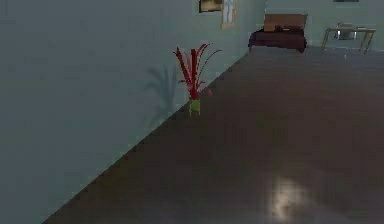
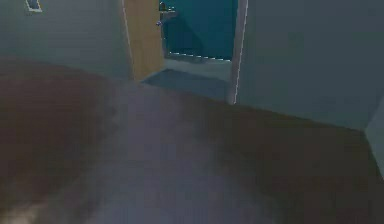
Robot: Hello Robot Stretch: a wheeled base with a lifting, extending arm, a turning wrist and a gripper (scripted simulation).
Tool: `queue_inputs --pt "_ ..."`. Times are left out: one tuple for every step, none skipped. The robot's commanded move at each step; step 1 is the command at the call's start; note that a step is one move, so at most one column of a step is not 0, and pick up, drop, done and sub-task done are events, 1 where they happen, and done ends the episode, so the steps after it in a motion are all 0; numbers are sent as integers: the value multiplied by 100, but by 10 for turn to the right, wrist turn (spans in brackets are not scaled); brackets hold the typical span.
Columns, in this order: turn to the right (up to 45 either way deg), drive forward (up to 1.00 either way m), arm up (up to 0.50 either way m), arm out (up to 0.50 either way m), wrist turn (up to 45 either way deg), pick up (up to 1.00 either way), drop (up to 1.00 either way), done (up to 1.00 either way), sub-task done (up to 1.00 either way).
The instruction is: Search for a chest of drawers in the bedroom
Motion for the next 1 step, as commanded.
queue_inputs --pt "450 0 0 0 0 0 0 0 0"
